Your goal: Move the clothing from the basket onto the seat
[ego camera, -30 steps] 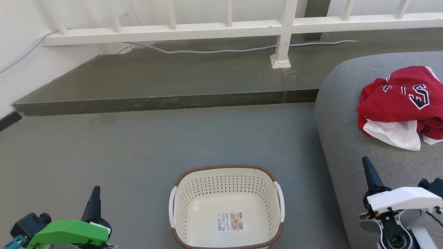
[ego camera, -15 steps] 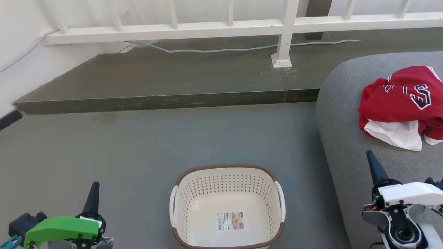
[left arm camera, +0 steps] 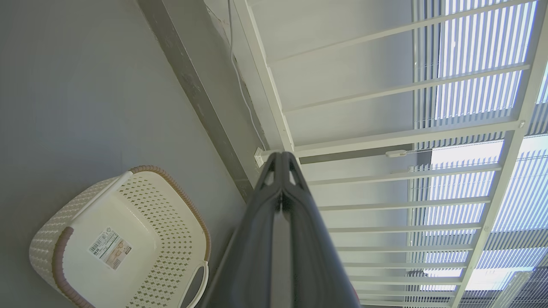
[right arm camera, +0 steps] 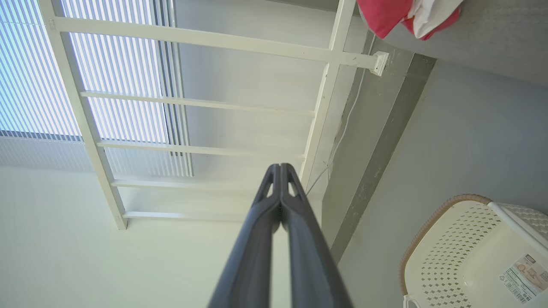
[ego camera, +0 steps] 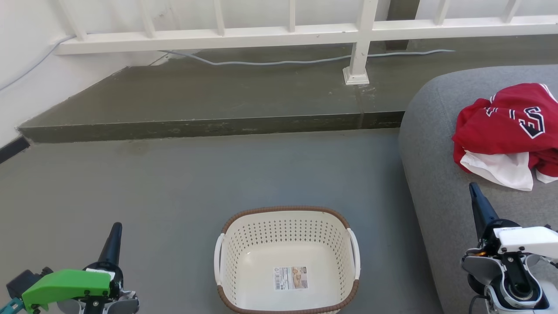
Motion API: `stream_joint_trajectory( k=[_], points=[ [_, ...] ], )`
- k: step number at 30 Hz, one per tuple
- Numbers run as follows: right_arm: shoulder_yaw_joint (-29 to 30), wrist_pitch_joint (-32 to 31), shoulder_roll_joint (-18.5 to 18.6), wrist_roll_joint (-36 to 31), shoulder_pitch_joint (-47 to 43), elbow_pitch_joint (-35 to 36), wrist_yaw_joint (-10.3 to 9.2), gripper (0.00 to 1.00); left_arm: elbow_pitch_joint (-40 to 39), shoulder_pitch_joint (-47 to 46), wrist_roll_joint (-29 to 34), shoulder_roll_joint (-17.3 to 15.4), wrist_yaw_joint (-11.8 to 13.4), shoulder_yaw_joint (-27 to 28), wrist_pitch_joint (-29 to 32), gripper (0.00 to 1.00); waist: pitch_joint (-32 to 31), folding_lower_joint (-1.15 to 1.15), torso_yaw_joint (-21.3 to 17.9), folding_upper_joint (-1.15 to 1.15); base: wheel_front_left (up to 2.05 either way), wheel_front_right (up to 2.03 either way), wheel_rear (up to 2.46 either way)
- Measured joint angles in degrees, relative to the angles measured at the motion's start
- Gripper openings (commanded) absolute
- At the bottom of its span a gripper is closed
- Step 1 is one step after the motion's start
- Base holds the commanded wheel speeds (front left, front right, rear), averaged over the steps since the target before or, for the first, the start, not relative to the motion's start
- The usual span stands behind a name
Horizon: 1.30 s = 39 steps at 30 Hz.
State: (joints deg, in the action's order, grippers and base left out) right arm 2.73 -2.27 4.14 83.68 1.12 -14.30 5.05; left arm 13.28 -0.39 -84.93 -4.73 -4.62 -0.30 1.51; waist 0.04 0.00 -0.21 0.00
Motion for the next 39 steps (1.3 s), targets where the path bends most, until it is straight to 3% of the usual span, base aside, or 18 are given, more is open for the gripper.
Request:
stream_joint_trajectory(
  k=[14,39],
  points=[
    [2.4,-1.8,-0.3,9.8,1.6,-1.3,1.49,0.0,1.6,-2.2,-8.9,0.4,-2.0,1.9,2.5,0.0,0.1,0.0,0.2,0.0,0.0,0.0,0.0],
    [2.5,-1.8,-0.3,10.2,2.0,-1.6,1.51,0.0,2.4,-2.3,-9.1,0.6,-2.2,2.0,2.5,0.0,0.1,0.0,0.2,0.0,0.0,0.0,0.0]
  ],
)
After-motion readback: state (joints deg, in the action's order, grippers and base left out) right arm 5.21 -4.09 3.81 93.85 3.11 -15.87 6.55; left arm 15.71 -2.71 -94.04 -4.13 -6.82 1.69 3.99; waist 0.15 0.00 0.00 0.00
